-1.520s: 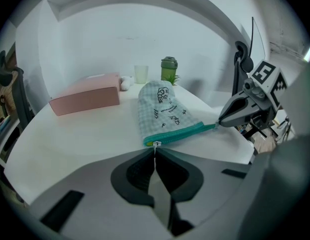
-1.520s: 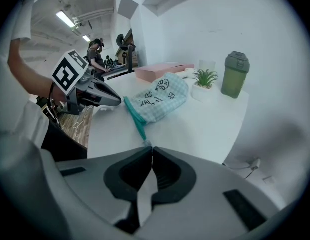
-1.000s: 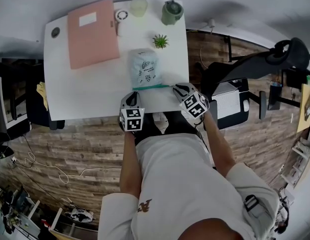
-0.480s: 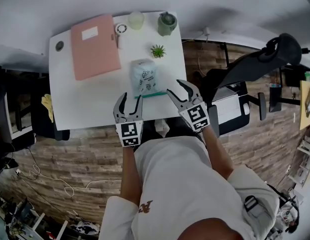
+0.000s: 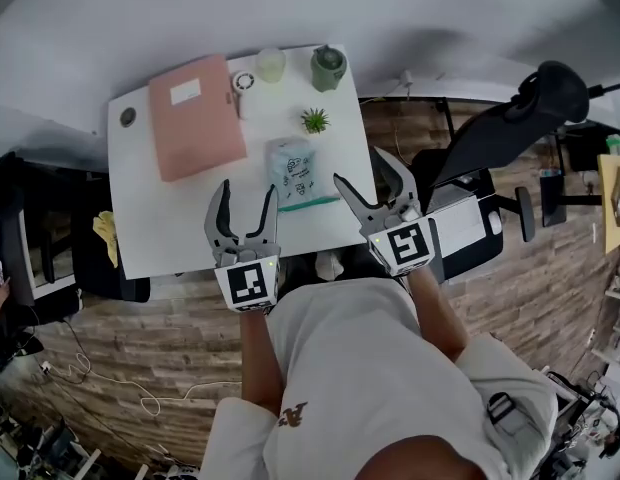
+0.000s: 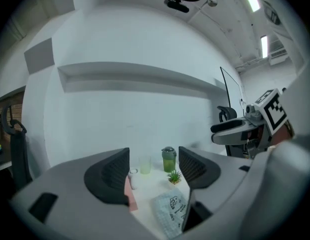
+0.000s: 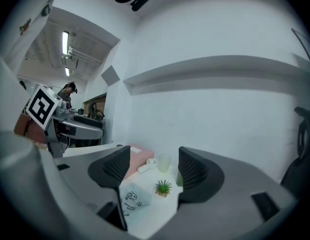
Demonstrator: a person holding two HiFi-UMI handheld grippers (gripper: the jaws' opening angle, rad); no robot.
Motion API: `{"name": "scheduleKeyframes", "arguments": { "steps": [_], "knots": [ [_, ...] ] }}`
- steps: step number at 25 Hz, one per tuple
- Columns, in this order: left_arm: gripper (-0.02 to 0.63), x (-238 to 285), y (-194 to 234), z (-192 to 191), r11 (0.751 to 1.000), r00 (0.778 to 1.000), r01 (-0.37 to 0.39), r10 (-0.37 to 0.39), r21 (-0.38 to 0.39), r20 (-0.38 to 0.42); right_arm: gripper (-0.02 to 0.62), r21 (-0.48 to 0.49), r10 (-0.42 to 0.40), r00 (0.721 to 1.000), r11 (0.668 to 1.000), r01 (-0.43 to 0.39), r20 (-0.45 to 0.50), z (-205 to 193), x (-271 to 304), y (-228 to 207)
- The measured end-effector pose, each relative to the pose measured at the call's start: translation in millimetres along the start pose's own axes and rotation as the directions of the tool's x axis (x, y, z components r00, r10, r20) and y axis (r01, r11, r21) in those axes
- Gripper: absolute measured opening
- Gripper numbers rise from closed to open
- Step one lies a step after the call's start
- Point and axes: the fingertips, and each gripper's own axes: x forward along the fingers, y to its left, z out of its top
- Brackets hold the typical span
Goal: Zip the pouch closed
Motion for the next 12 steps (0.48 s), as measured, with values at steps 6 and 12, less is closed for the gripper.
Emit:
{"name": "scheduleKeyframes", "arguments": {
  "steps": [6, 12],
  "knots": [
    [0.313, -7, 1, 35, 1.0, 0.997, 0.009, -0.007, -0.02, 0.077, 0.298, -0.014, -0.072, 0.996, 0.997, 0.073, 0.059, 24, -10, 0],
    [0.311, -5, 5, 44, 0.999, 0.994, 0.042, -0.042, 0.002, 0.105, 0.298, -0.024, -0.103, 0.989, 0.994, 0.106, 0.102, 41, -9, 9]
  ]
}}
